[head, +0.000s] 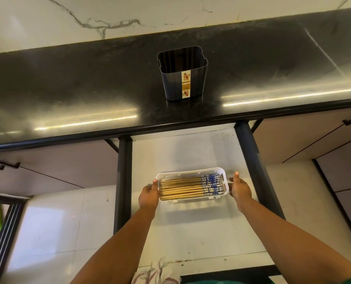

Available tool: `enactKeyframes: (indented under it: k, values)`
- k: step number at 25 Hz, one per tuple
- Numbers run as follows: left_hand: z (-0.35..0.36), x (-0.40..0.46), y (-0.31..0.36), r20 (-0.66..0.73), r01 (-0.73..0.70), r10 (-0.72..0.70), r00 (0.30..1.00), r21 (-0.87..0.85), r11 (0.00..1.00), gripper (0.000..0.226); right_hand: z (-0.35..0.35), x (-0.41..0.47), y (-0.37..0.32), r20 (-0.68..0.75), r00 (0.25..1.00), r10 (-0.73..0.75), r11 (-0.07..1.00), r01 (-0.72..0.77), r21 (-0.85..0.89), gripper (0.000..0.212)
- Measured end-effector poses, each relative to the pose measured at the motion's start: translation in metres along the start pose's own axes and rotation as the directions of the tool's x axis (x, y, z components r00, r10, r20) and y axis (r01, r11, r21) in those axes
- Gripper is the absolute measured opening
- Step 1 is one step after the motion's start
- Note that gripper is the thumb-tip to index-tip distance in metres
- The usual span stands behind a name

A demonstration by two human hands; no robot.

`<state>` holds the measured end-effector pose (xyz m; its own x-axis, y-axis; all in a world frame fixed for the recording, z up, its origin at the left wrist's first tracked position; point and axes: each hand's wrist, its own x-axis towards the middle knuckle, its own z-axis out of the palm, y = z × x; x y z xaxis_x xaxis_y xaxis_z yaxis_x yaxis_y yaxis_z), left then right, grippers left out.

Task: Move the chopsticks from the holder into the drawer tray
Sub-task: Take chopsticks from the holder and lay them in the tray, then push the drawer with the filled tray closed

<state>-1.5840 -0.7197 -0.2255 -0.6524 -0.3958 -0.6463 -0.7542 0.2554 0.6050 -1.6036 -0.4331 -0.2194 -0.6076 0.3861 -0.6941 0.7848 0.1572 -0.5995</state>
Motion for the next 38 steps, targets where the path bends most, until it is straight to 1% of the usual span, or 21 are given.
enactKeyframes:
  k: [3,5,6,9,14,15,17,19,21,23,26,27,28,29,30,32,33,34,36,37,38]
  values:
    - [0.0,0.0,-0.003,0.025,-0.003,0.0,1.0,0.086,0.996,0.024,0.002,-0.002,0.004,0.077,0.994,-0.083,0.974,0.097,-0.203,0.058]
    - [0.002,-0.001,-0.006,0.045,-0.015,0.01,0.999,0.119,0.993,0.015,0.006,-0.004,0.008,0.128,0.979,-0.16,0.912,0.196,-0.36,0.043]
    - [0.003,-0.002,-0.007,0.054,-0.03,0.023,0.998,0.127,0.991,0.009,0.007,-0.004,0.008,0.124,0.973,-0.194,0.886,0.228,-0.403,0.035]
    - [0.004,-0.003,-0.008,0.055,-0.054,0.049,0.997,0.112,0.992,0.005,0.009,-0.004,0.006,0.074,0.971,-0.228,0.867,0.237,-0.439,0.026]
    - [0.002,-0.005,-0.006,0.067,-0.041,0.034,0.997,0.113,0.993,0.005,0.009,-0.006,0.004,0.081,0.971,-0.226,0.845,0.237,-0.48,0.026]
    - [0.002,-0.006,-0.007,0.067,-0.036,0.028,0.997,0.11,0.993,0.008,0.01,-0.007,0.005,0.083,0.971,-0.222,0.845,0.234,-0.48,0.026]
    - [0.001,-0.012,-0.01,0.06,-0.006,-0.001,0.998,0.112,0.994,0.021,0.011,-0.01,0.004,0.105,0.969,-0.225,0.851,0.247,-0.463,0.031]
    - [0.001,-0.016,-0.013,0.056,0.014,-0.023,0.998,0.144,0.989,0.038,0.014,-0.014,0.001,0.128,0.957,-0.26,0.854,0.29,-0.431,0.043]
    - [-0.002,-0.021,-0.013,0.054,0.0,-0.008,0.999,0.145,0.989,0.052,0.016,-0.021,-0.003,0.112,0.949,-0.294,0.865,0.314,-0.391,0.055]
    - [-0.006,-0.026,-0.01,0.021,-0.064,0.061,0.998,0.166,0.984,0.059,0.015,-0.029,-0.005,0.081,0.934,-0.347,0.846,0.349,-0.402,0.063]
    - [-0.01,-0.037,-0.009,-0.043,-0.186,0.206,0.978,0.283,0.941,0.069,0.01,-0.046,0.001,0.052,0.886,-0.46,0.747,0.418,-0.518,0.069]
    - [-0.011,-0.044,-0.009,-0.063,-0.255,0.286,0.956,0.305,0.918,0.071,0.009,-0.052,0.003,0.047,0.859,-0.51,0.711,0.452,-0.538,0.069]
    - [-0.012,-0.051,-0.01,-0.077,-0.352,0.39,0.917,0.301,0.886,0.07,0.007,-0.059,0.006,0.048,0.834,-0.549,0.685,0.483,-0.545,0.068]
    - [-0.014,-0.061,-0.009,-0.084,-0.466,0.509,0.857,0.297,0.833,0.067,0.006,-0.068,0.01,0.052,0.811,-0.582,0.663,0.51,-0.548,0.067]
    - [-0.014,-0.069,-0.009,-0.086,-0.589,0.638,0.765,0.306,0.747,0.059,0.005,-0.076,0.013,0.058,0.781,-0.622,0.629,0.542,-0.557,0.065]
    - [-0.015,-0.091,-0.013,-0.054,-0.746,0.813,0.58,0.365,0.557,0.031,0.003,-0.097,0.024,0.081,0.693,-0.717,0.521,0.609,-0.597,0.053]
    - [-0.018,-0.105,-0.014,-0.049,-0.767,0.844,0.534,0.392,0.507,0.015,0.002,-0.108,0.029,0.091,0.634,-0.768,0.448,0.634,-0.63,0.043]
    - [-0.019,-0.117,-0.015,-0.038,-0.777,0.86,0.509,0.408,0.478,0.005,0.0,-0.119,0.034,0.097,0.571,-0.815,0.375,0.648,-0.663,0.032]
    - [-0.019,-0.146,-0.027,-0.06,-0.79,0.876,0.479,0.407,0.46,0.016,-0.006,-0.144,0.049,0.094,0.488,-0.868,0.291,0.653,-0.699,0.02]
    - [-0.018,-0.163,-0.036,-0.083,-0.799,0.894,0.441,0.418,0.433,0.011,-0.01,-0.157,0.059,0.097,0.466,-0.88,0.276,0.665,-0.694,0.02]
    - [-0.014,-0.179,-0.048,-0.081,-0.805,0.911,0.404,0.442,0.397,0.009,-0.013,-0.169,0.072,0.101,0.457,-0.884,0.279,0.687,-0.671,0.026]
